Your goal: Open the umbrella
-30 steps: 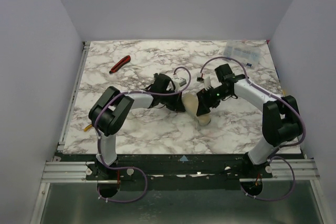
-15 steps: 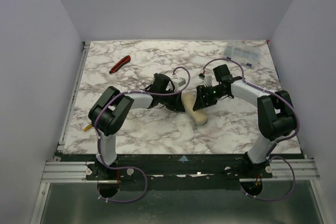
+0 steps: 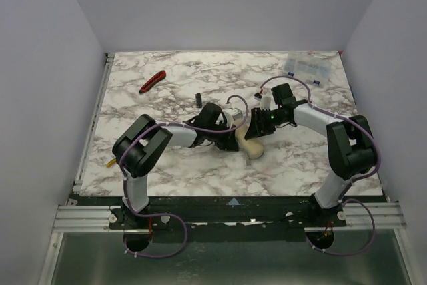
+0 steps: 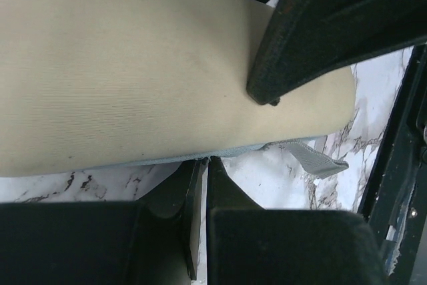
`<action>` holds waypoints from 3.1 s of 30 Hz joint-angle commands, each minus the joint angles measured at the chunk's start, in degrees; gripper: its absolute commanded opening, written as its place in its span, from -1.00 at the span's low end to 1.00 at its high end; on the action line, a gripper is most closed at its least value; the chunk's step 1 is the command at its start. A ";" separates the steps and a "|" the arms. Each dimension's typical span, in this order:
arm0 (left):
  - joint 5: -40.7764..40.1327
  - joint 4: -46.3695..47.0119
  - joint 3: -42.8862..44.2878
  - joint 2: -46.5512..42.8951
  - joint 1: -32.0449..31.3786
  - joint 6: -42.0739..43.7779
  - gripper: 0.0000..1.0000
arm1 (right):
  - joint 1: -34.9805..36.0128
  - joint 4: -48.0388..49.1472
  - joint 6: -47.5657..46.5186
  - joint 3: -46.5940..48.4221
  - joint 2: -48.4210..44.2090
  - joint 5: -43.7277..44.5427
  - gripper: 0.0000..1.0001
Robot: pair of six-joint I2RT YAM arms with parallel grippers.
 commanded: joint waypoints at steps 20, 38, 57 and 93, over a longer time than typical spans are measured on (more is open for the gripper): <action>5.29 -8.15 -5.93 -18.18 9.44 9.40 0.09 | 0.22 -13.29 -24.68 8.24 4.01 2.05 -0.03; 2.73 -5.74 -5.98 -19.57 15.80 5.25 0.09 | 0.24 -25.15 -32.11 17.11 4.93 -11.77 0.08; 0.42 -4.03 0.41 -16.50 16.06 0.17 0.09 | 3.17 -28.48 -33.41 15.42 4.29 -21.88 0.04; -2.31 -15.59 -1.86 -11.55 12.03 5.37 -0.13 | 7.22 -15.47 -21.34 10.39 -5.93 -9.92 0.25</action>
